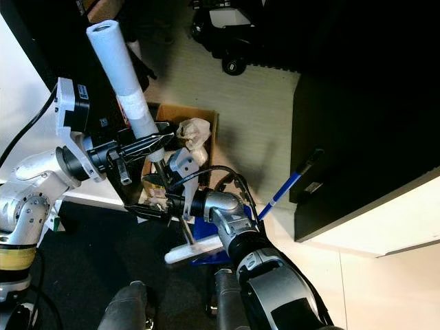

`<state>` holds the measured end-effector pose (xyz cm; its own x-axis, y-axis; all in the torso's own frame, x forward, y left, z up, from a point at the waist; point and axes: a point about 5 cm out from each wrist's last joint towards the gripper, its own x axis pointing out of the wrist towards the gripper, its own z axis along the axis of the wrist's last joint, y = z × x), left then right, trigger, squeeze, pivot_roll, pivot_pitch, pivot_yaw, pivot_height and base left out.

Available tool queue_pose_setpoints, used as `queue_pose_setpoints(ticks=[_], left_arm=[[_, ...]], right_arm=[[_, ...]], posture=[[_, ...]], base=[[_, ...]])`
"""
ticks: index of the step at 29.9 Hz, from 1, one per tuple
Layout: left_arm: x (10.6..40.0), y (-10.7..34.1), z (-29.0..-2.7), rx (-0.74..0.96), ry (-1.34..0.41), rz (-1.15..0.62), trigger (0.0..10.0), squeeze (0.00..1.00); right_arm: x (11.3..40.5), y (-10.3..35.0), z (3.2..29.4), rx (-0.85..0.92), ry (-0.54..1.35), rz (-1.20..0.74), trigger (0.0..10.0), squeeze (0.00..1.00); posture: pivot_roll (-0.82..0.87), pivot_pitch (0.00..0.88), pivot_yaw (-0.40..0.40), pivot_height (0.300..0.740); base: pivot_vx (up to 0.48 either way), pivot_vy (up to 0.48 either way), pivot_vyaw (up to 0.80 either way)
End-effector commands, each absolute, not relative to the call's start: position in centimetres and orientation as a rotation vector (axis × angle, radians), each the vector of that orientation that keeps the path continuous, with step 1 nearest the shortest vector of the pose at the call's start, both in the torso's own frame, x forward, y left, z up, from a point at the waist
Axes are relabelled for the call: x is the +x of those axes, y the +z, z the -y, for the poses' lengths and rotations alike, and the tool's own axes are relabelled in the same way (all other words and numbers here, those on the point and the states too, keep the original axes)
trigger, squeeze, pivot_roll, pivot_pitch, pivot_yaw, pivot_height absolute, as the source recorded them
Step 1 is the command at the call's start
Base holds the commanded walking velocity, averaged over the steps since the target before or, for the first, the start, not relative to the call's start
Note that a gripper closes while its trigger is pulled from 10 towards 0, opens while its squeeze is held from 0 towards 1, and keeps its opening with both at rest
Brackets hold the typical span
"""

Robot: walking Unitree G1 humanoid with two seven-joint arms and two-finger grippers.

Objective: Sweep floor

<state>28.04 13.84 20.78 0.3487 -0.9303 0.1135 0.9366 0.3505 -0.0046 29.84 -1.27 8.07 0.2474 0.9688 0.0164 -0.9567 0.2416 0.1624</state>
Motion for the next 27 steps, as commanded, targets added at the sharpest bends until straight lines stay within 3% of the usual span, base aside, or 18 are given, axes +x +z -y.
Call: queue_pose_setpoints(ticks=[1, 5, 12, 18, 25, 26, 27], left_arm=[[27.4, 20.0, -13.1, -0.022, -1.277, 0.067, 10.0, 0.00], [27.8, 19.1, -14.0, 0.087, -1.226, 0.028, 10.0, 0.00], [29.2, 17.4, -17.4, 0.338, -1.048, -0.062, 10.0, 0.00], [28.8, 16.9, -19.2, 0.259, -1.004, -0.062, 10.0, 0.00], [28.7, 17.4, -17.7, 0.184, -1.076, 0.016, 10.0, 0.00], [28.7, 17.6, -17.5, 0.170, -1.084, 0.028, 10.0, 0.00], [28.7, 17.6, -17.5, 0.170, -1.084, 0.028, 10.0, 0.00]], right_arm=[[28.7, 10.2, -3.6, 0.236, 1.433, -0.022, 10.0, 0.00], [28.7, 10.1, -3.0, 0.241, 1.459, -0.012, 10.0, 0.00], [29.7, 8.9, 1.7, 0.218, 1.392, -0.056, 10.0, 0.00], [31.1, 9.4, 6.5, 0.247, 1.268, -0.042, 10.0, 0.00], [30.6, 8.7, 7.0, 0.129, 1.316, -0.079, 10.0, 0.00], [30.5, 8.6, 6.9, 0.111, 1.325, -0.086, 10.0, 0.34], [30.5, 8.6, 6.9, 0.111, 1.325, -0.086, 10.0, 0.34]], posture=[[0.07, 0.125, -0.096, 0.731], [0.06, 0.126, -0.098, 0.731], [0.05, 0.128, -0.112, 0.731], [0.04, 0.126, -0.115, 0.731], [0.02, 0.123, -0.133, 0.731], [0.02, 0.122, -0.137, 0.731], [0.02, 0.122, -0.137, 0.731]], base=[[0.000, 0.000, 0.00], [0.000, 0.000, 0.00], [0.000, 0.000, 0.00], [0.000, 0.000, 0.00], [0.000, 0.000, 0.00], [0.000, 0.000, 0.00], [0.000, 0.000, 0.00]])
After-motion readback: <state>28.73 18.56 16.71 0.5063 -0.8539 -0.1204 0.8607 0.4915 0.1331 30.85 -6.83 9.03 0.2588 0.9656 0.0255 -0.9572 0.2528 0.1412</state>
